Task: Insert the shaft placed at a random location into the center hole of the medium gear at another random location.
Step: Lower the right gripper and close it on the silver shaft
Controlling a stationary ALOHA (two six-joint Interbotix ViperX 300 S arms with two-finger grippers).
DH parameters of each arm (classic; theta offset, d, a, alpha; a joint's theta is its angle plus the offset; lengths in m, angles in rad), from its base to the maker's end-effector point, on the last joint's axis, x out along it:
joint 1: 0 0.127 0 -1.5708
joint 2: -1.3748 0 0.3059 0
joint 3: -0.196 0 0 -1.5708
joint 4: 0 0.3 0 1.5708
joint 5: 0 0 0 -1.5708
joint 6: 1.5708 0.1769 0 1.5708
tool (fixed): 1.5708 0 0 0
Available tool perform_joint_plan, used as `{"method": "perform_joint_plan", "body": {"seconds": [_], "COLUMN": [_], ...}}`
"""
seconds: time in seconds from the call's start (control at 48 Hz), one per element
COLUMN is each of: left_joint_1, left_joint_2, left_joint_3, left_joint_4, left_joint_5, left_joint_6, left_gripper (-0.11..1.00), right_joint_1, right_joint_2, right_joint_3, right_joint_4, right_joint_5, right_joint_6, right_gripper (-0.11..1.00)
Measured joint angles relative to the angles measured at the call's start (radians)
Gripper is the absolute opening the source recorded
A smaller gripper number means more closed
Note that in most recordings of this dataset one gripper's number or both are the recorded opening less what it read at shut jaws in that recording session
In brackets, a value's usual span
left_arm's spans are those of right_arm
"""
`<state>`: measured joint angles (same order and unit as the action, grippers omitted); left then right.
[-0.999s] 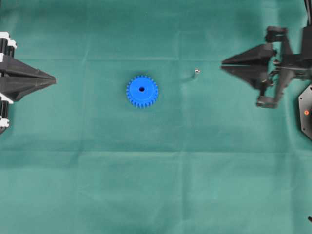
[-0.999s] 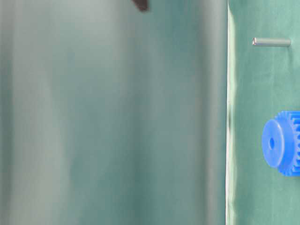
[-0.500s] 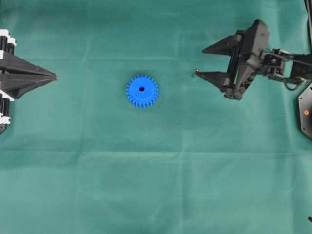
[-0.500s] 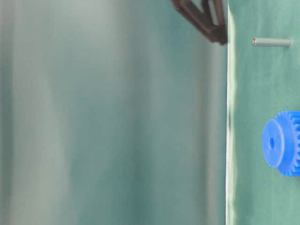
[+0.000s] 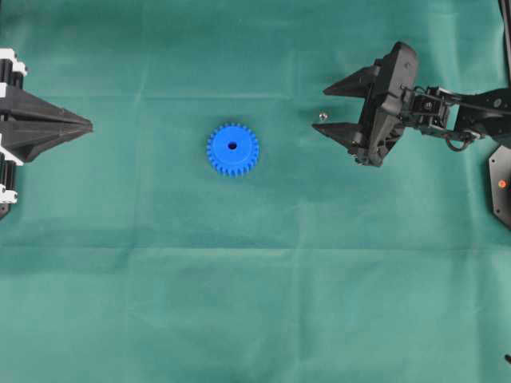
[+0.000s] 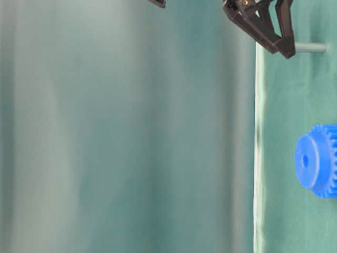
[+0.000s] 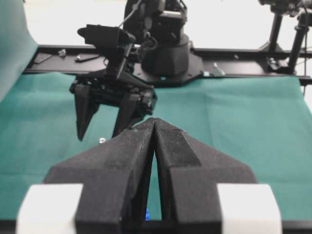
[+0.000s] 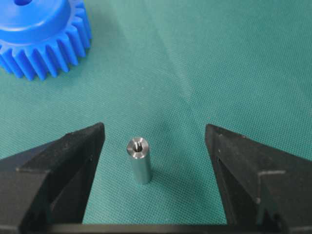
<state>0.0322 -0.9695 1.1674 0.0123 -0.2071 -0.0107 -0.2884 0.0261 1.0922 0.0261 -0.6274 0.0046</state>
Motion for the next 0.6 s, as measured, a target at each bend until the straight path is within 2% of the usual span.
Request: {"method": "perform_joint_plan", "body": {"seconds": [0.208, 0.354, 0.416, 0.541, 0.604], "left_joint_1": [0.000, 0.000, 0.000, 0.000, 0.000], "left_joint_2": [0.000, -0.002, -0.002, -0.002, -0.002], "left_joint_3": [0.000, 0.000, 0.000, 0.000, 0.000], "left_joint_4": [-0.002, -0.002, 0.000, 0.000, -0.002], "left_joint_5": [0.006, 0.012, 0.012, 0.014, 0.014], "left_joint_6": [0.000, 0.000, 0.002, 0.000, 0.000], "left_gripper": [0.00, 0.00, 0.00, 0.00, 0.00], "right_joint_1": [-0.002, 0.000, -0.002, -0.002, -0.002], "right_joint_2": [0.006, 0.011, 0.011, 0.011, 0.011], "right_joint_3": [-0.003, -0.003, -0.005, -0.005, -0.005], "right_joint_4": [0.000, 0.000, 0.000, 0.000, 0.000], "right_joint_5": [-0.002, -0.002, -0.002, 0.008, 0.009], "right_joint_6": [0.000, 0.000, 0.000, 0.000, 0.000], "right_gripper": [0.80, 0.70, 0.57, 0.21, 0.14]}}
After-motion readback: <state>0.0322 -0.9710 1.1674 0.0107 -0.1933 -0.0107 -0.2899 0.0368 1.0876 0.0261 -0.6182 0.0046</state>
